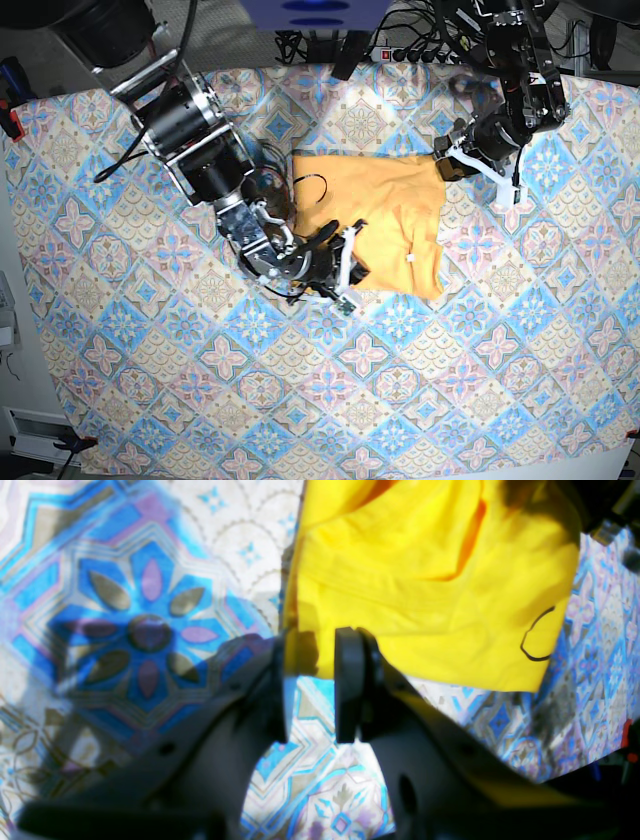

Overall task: Fold the T-shirt properly
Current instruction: 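Smooth the shirt flat with the right gripper, left gripper pressing its edge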

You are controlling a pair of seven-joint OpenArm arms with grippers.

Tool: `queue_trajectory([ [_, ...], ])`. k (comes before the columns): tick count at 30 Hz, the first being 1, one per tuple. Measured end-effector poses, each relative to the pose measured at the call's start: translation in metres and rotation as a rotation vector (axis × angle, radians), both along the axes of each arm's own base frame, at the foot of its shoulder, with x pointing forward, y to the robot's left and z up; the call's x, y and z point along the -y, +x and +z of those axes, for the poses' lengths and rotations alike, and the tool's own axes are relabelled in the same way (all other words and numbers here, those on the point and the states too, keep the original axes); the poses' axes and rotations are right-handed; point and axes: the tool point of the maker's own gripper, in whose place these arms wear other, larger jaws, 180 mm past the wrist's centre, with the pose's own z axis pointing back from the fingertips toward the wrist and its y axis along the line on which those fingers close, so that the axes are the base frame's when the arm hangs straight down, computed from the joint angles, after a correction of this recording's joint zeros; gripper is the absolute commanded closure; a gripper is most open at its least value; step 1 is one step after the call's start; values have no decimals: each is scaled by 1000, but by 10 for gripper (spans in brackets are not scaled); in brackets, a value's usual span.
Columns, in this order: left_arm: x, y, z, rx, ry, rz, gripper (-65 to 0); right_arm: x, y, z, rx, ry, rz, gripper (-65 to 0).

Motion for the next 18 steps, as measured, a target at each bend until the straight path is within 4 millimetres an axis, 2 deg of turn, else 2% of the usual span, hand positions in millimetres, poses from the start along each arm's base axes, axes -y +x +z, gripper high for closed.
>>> queue_trajectory([
  [2,1,0,0,0,-1,-4,-132,19,2,-6,-3,-24,-17,-69],
  [5,17,-1,-2,-7,-14,-49,-132,23,5,-2,12,-29,-20,-68],
  [9,34,1,-2,-4,-33,-94,-132,25,23,29,80,56,-82,-69],
  [11,43,0,-2,-4,-38,-122,-132,33,32,38,96,97,-134,-69],
  [13,50,0,-2,-5,-48,-140,-132,49,36,35,86,79,-175,-70],
  [16,51,13,4,25,-42,-143,-132,69,39,31,82,69,-212,-71],
  [18,51,19,7,37,-40,-143,-132,74,38,28,78,58,-218,-71],
])
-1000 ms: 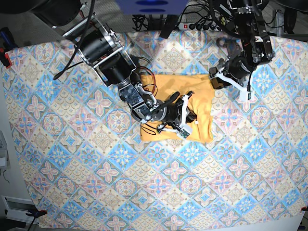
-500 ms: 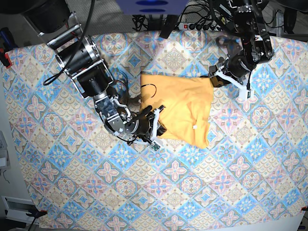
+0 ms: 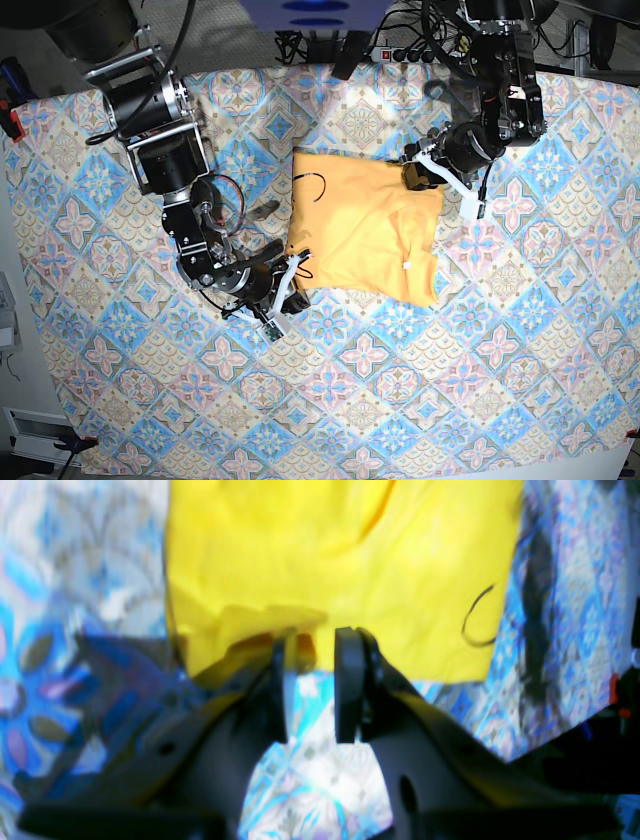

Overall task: Fold the T-shirt properly
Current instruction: 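Smooth the shirt flat with the right gripper, left gripper pressing its edge, then grasp opposite edges of the shirt with both grippers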

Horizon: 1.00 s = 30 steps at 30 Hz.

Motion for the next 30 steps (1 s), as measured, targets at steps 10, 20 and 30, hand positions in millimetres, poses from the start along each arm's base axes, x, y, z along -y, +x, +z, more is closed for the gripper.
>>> queue_trajectory([
  [10,-14,12,-8,-5,101,-10,-132,3,-21,-36,-117,-18,-9,-71],
  [20,-32,36,-41,-95,202,-16,-132,42,-31,-46,-144,-80,-24,-68],
  [30,-20,95,-46,-1,316,-100,-132,86,-69,-41,-118,-231,21,-68],
])
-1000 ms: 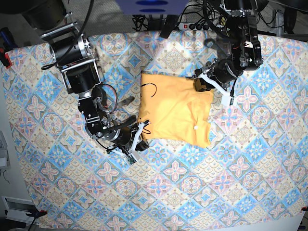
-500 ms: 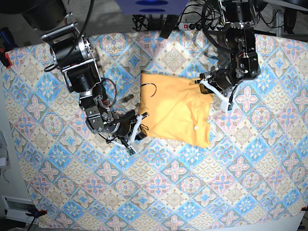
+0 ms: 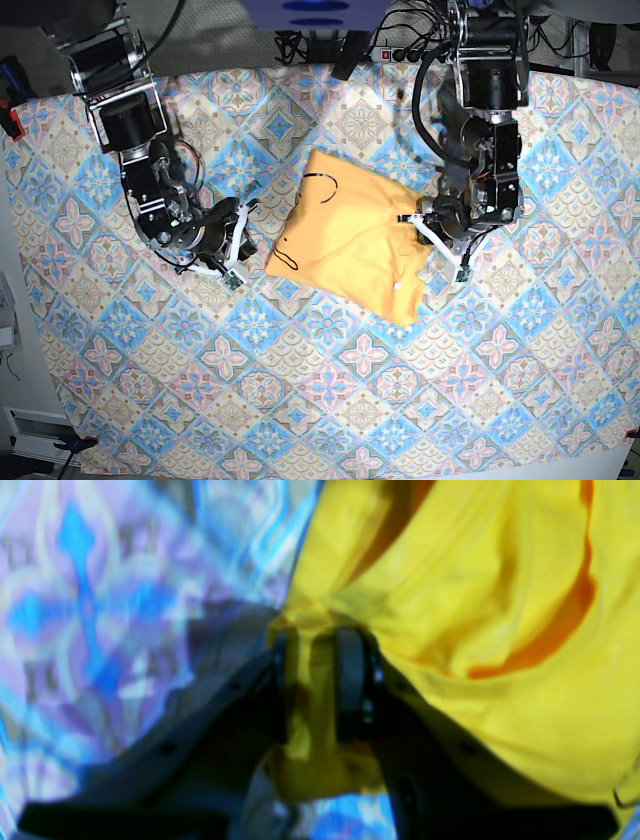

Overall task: Fold the T-shirt properly
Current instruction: 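Grasp opposite edges of the shirt with both grippers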

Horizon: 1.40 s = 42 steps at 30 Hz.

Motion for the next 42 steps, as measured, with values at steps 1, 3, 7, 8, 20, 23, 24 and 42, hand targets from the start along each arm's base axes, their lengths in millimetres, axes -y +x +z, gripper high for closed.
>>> queue_trajectory([
  [1,3,6,1,13,-1,-7,-132,1,-3,3,12,-2,9,-68],
  [3,8,14,0,12,9,-26,-132,3,-10,7,28,-9,24,-68],
  [7,12,28,2,26,9,-39,-132,1,-24,14,52,-12,55,-68],
  [8,13,31,4,29,9,-39,-132,-1,-24,17,59,-9,60,-68],
  [20,21,-8,67,106,62,-112,-131,-17,44,44,123,40,13,-70],
  [23,20,-40,54,45,70,-123,-131,-25,44,31,75,53,17,-71],
  [24,19,-48,49,28,72,-122,-131,-22,45,26,65,50,7,-71],
  [42,1,-27,-8,-23,110,-101,-131,-36,24,-9,1,50,42,-68],
])
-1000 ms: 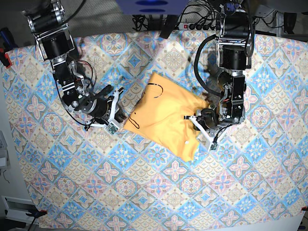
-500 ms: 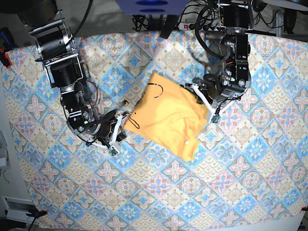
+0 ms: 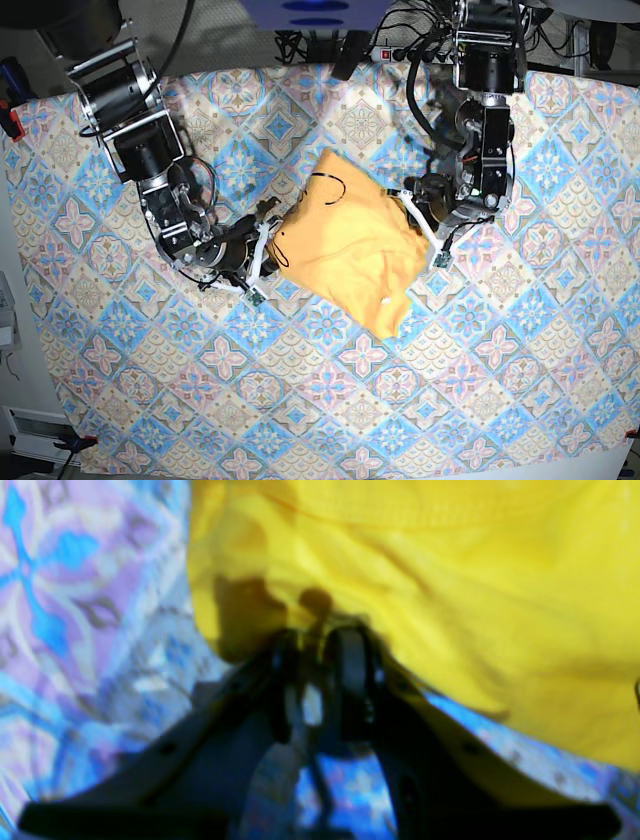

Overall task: Fold the T-shirt properly
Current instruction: 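Grasp opposite edges of the shirt with both grippers, then fold the shirt edge with the left gripper toward the right gripper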

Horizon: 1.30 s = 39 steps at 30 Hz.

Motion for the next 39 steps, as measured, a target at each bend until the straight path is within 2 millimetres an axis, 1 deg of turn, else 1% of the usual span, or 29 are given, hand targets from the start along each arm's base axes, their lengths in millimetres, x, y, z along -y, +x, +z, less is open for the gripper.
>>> queue_trajectory([
  [3,0,21,-2,31,-4,2,-131,2,-18,0,16,27,10,-68],
  [7,0,45,-4,55,-29,16,-131,17,-36,-1,2,-39,40,-68],
  [10,8,62,-4,89,-21,-17,-131,20,-48,1,1,-70,63,-68],
  [13,14,72,-4,113,3,-56,-131,15,-66,2,-5,-72,98,-68],
  [15,18,81,-4,133,3,-66,-131,14,-75,3,-16,-85,116,-68],
  [17,21,91,-3,149,-1,-71,-131,11,-78,8,-2,-88,126,-68],
  [20,25,100,0,173,-3,-83,-131,5,-80,17,21,-70,139,-68],
  [24,27,107,5,172,21,-109,-131,4,-84,23,36,-80,158,-68],
  [28,32,112,14,171,40,-133,-131,-9,-76,44,101,-51,181,-68],
  [30,36,115,31,199,49,-149,-131,-15,-73,54,130,-38,191,-69],
  [32,41,119,54,261,48,-160,-131,-20,-72,58,144,-23,196,-69],
  [33,43,119,62,284,49,-168,-131,-21,-73,58,140,-21,201,-69],
  [35,47,114,73,310,49,-171,-131,-21,-75,56,133,-31,200,-69],
  [36,43,110,75,313,53,-156,-131,-23,-74,56,132,-30,198,-69],
  [37,37,104,74,302,62,-132,-131,-26,-72,58,137,-17,190,-69],
  [39,18,87,68,268,104,-77,-131,-31,-66,60,143,1,181,-68],
])
